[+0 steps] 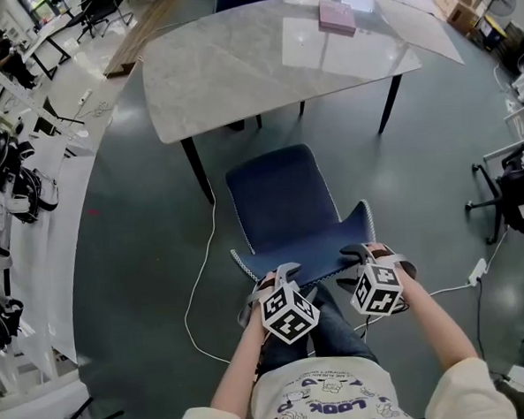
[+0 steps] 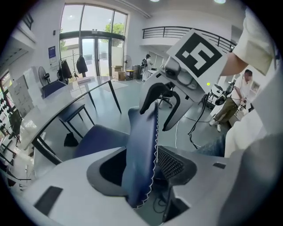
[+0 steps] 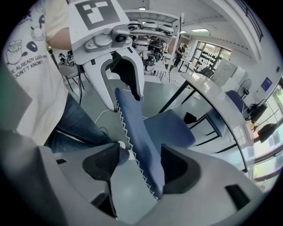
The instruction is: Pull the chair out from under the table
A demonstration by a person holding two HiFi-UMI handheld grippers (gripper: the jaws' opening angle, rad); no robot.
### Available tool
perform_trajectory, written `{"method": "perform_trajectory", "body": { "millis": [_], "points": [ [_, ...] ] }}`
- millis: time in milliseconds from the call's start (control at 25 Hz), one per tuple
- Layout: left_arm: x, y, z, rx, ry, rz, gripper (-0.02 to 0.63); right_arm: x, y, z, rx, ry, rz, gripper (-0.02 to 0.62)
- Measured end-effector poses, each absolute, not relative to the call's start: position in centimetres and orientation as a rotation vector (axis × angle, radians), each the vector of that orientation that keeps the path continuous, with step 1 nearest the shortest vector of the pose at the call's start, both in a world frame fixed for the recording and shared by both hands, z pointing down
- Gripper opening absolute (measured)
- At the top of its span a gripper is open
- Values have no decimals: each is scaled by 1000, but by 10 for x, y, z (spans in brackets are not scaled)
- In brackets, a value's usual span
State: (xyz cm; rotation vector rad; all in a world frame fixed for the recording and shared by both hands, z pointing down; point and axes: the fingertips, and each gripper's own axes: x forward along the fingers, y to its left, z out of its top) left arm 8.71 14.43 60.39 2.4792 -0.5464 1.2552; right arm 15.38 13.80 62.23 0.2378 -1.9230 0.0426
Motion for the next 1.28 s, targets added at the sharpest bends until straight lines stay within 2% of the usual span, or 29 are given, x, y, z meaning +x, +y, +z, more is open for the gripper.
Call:
{"method": "perform_trajectory", "body": {
  "millis": [120,280,560,760,880,1280],
  "points": [
    [82,136,578,2503,-582,1154,241,142,134,599,287,-2028,130,299],
    [66,103,528,2543,-774,993,229,126,100,539,492,-2225,225,253],
    [16,38,427,2566,-1176,679,162,112,22,415,1008,-2461,110,172],
    [-12,14,357,2556,-1457,466,61,114,-3,343,1329,-2535,12,61],
    [-30,10,318,2547,-1605,325,32,113,-7,307,1463,-2584,-2,8],
    [-64,14,240,2500,-1898,71,25,112,-9,239,1650,-2653,-99,8]
  ]
}}
